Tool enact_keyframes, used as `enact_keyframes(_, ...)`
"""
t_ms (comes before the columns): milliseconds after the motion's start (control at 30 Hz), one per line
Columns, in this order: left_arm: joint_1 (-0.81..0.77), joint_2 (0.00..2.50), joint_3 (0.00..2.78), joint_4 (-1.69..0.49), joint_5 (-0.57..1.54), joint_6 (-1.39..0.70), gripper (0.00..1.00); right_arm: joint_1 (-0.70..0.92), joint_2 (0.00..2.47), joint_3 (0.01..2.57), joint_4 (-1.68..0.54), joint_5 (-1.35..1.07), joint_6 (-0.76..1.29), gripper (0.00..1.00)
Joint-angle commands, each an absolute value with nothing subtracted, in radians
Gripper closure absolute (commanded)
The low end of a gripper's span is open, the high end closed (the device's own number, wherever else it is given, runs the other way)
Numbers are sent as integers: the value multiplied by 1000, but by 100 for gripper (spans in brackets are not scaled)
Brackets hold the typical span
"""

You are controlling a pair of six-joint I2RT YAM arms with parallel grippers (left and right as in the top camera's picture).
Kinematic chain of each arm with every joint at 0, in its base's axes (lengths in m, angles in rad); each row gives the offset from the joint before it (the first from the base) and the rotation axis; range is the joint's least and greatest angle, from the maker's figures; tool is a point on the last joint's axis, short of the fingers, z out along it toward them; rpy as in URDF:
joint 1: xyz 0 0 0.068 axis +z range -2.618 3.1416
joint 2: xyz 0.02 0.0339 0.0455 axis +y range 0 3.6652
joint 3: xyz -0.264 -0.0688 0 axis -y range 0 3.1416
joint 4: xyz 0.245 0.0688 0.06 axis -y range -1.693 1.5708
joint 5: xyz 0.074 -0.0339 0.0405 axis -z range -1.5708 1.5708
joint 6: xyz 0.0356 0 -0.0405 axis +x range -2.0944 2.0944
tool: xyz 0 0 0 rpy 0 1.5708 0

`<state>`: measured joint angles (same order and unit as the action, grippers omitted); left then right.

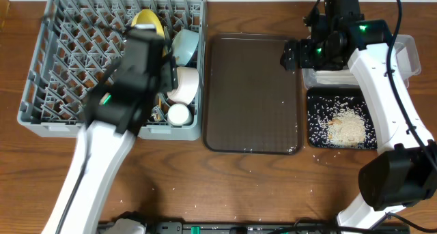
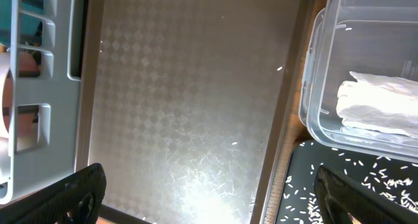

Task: Sort waste into correct bins and load items into the dishwasher

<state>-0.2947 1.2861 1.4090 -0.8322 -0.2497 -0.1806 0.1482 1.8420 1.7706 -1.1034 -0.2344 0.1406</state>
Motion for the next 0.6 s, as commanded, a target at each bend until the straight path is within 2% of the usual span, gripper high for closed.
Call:
enact_keyframes(0,-293,1134,1410,-904,-147,-196,17,158,1837,1771,-1104,-233,133,1)
enact_keyframes(233,-293,928,1410,-1066,-146,-196,12,158,1837,1771,-1104,-233,133,1)
enact_keyframes(567,-293,792,1410,-1122,-146,-196,11,158,1837,1771,-1104,-233,133,1)
